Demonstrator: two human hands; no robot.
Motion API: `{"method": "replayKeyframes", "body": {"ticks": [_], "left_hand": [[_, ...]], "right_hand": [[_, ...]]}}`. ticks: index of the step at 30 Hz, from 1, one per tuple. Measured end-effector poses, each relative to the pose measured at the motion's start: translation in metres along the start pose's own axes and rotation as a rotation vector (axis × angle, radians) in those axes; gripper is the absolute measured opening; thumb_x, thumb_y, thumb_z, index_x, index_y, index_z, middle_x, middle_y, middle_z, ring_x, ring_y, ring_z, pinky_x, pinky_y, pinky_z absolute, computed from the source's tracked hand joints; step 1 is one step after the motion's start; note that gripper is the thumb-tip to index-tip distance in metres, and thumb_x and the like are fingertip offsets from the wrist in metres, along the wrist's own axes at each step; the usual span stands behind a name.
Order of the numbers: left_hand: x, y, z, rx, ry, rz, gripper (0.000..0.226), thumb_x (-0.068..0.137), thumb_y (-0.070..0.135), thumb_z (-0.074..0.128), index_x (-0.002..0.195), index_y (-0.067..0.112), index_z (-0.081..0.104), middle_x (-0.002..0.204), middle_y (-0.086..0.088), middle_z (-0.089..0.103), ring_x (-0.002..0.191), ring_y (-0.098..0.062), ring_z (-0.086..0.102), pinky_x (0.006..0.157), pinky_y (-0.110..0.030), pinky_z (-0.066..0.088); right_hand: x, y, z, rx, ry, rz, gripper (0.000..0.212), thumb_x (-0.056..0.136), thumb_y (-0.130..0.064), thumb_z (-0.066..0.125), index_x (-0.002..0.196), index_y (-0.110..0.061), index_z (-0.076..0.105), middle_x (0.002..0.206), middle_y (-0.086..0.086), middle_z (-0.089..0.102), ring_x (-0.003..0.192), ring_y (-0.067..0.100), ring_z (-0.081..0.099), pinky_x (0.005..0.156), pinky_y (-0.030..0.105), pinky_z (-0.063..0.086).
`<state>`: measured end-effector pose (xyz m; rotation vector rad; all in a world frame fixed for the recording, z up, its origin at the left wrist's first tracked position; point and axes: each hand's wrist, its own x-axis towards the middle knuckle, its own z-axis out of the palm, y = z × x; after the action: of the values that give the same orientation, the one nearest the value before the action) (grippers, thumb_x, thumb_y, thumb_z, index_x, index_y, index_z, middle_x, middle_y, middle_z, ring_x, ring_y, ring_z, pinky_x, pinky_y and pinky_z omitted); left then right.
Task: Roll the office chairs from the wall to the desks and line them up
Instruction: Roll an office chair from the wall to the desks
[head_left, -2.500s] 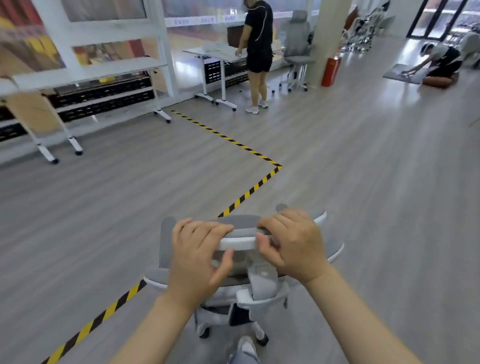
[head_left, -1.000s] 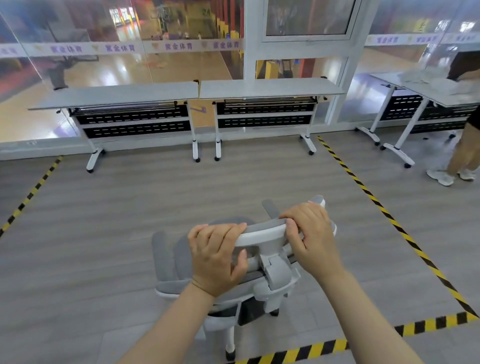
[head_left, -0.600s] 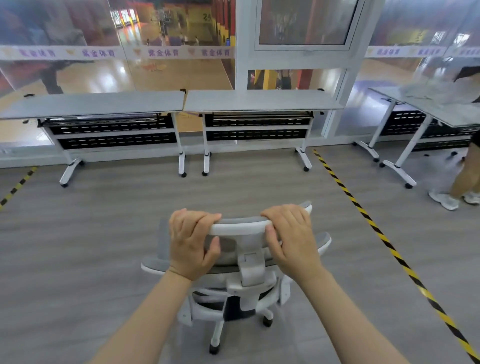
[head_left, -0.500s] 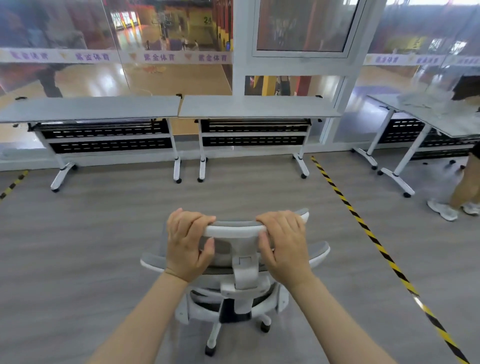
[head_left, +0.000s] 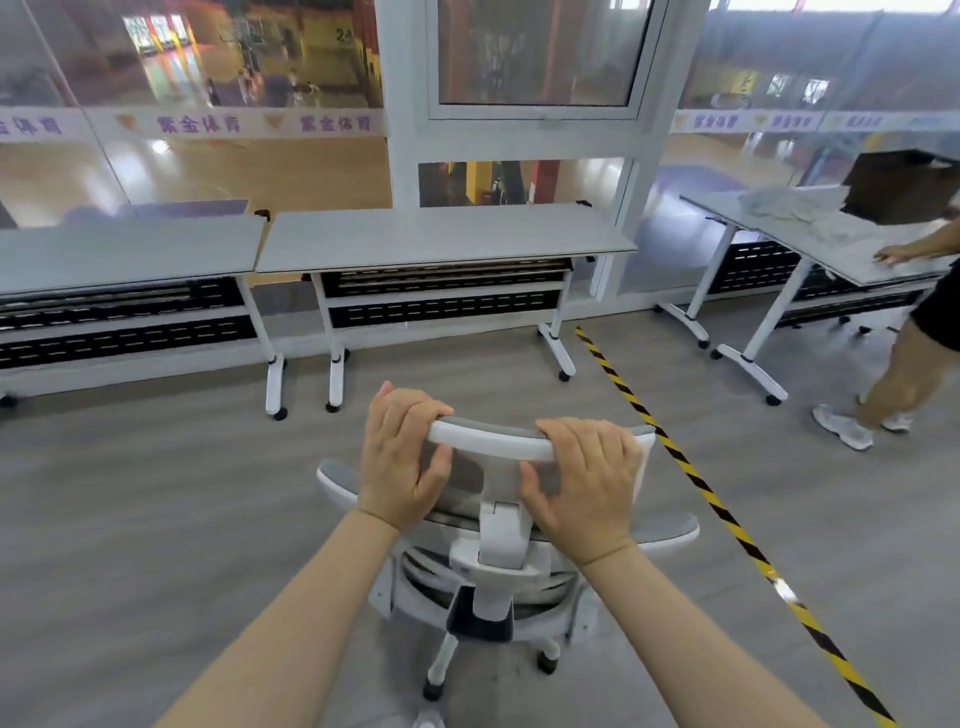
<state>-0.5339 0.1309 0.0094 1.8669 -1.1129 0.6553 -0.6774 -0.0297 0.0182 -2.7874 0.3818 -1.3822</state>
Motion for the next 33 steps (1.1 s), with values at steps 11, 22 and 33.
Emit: {"method": "replayKeyframes", "body": {"ticks": [11,22,33], "left_hand": [[0.173,-0.088,0.144,-0.219,-0.214,-0.043,0.022,0.086,0.027,0.041,0.096,0.015,0.057,0.097,0.004,0.052,0.099,-0.019,0.05,0.105,-0.054,0.032],[0.306,-0.137,0.307,-0.296,-0.201,0.015,0.023,0.088,0.024,0.044,0.1,0.011,0.059,0.099,0.001,0.056,0.096,-0.021,0.052,0.089,-0.047,0.043],[0.4,-0.15,0.431,-0.313,-0.225,-0.027,0.023,0.089,0.026,0.046,0.101,0.011,0.059,0.101,0.001,0.057,0.098,-0.022,0.051,0.089,-0.05,0.042]], "right_hand": [[0.121,0.115,0.12,-0.153,0.057,0.119,0.034,0.082,-0.042,0.055,0.103,-0.016,0.063,0.097,0.001,0.065,0.092,0.023,0.055,0.089,0.041,0.036],[0.217,0.266,0.221,-0.242,0.1,0.158,0.038,0.084,-0.044,0.051,0.102,-0.014,0.066,0.096,0.001,0.065,0.091,0.024,0.056,0.09,0.042,0.037],[0.289,0.392,0.281,-0.154,0.034,0.25,0.035,0.078,-0.039,0.057,0.102,-0.014,0.065,0.099,0.0,0.063,0.095,0.024,0.056,0.099,0.044,0.036]]}}
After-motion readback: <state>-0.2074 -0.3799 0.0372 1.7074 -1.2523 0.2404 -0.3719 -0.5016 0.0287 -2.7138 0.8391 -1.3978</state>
